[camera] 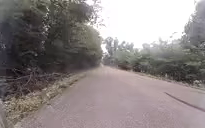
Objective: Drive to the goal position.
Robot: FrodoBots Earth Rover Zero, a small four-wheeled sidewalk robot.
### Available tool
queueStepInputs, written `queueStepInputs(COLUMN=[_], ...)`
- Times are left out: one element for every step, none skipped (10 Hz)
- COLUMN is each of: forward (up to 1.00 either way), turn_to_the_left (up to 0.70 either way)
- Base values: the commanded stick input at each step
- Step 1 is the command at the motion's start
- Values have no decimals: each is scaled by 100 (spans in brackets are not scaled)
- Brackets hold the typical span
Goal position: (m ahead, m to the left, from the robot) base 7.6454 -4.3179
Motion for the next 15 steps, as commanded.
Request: queueStepInputs(forward=[70, 70, 70, 70, 70, 70, 70, 70, 70, 70, 70, 70, 70, 70, 70], turn_to_the_left=[0, 0, 0, 0, 0, 0, 0, 0, 0, 0, 0, 0, 0, 0, 0])
